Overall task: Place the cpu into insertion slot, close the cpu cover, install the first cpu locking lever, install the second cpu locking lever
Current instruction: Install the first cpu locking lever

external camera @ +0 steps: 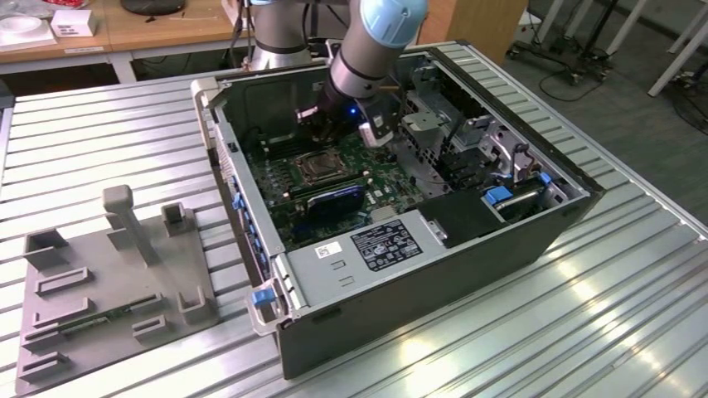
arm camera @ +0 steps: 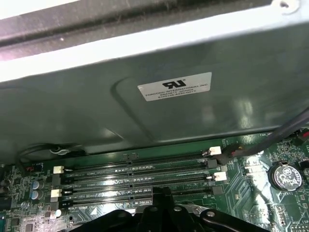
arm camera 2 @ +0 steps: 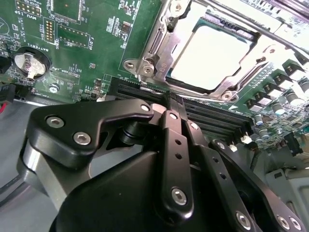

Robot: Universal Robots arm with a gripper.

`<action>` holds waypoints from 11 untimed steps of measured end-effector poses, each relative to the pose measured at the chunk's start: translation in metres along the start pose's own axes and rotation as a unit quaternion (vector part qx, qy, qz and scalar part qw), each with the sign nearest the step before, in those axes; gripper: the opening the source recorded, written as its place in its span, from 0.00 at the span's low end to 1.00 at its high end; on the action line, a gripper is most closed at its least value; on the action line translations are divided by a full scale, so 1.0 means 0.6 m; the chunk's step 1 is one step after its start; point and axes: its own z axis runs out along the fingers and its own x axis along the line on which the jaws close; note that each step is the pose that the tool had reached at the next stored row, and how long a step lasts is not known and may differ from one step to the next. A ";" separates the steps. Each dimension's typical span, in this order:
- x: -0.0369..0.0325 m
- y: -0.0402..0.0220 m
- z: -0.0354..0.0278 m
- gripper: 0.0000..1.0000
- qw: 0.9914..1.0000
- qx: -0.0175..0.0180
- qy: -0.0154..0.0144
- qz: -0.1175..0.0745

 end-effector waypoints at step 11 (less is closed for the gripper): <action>-0.001 -0.003 -0.001 0.11 1.000 0.000 0.000 0.000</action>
